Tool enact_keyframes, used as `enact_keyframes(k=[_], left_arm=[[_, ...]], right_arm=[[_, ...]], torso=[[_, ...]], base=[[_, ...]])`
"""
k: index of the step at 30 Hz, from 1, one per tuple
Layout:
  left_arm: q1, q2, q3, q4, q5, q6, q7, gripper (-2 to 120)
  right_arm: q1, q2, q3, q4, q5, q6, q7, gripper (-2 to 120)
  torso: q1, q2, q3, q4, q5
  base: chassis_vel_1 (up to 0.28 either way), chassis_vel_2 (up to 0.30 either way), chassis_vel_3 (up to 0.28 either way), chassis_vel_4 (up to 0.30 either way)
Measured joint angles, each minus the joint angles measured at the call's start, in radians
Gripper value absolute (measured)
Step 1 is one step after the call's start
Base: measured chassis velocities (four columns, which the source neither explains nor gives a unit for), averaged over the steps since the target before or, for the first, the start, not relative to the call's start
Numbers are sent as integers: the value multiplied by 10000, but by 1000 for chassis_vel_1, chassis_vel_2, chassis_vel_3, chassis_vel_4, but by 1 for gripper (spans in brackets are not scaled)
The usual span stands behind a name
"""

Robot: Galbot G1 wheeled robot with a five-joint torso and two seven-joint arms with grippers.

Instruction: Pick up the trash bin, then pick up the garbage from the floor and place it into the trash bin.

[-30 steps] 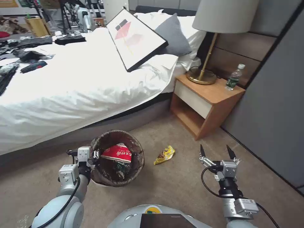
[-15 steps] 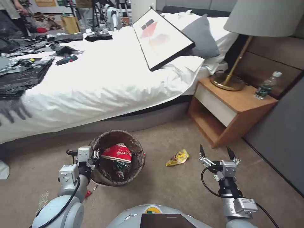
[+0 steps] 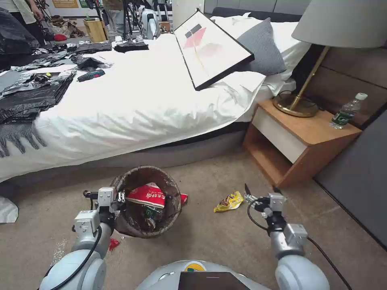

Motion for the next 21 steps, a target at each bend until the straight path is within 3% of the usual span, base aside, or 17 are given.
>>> enact_keyframes(k=[7, 21], left_arm=[[73, 127, -3, 0, -29, 0, 0, 7], [188, 175, -33, 0, -152, 44, -6, 7]], right_arm=[[1234, -157, -59, -1073, 1538, -1410, -321, 100], [3346, -610, -1074, -3341, 3323, -2573, 525, 100]], torso=[[1, 0, 0, 0, 1], [1, 0, 0, 0, 1]], base=[[0, 0, 0, 0], [0, 0, 0, 0]])
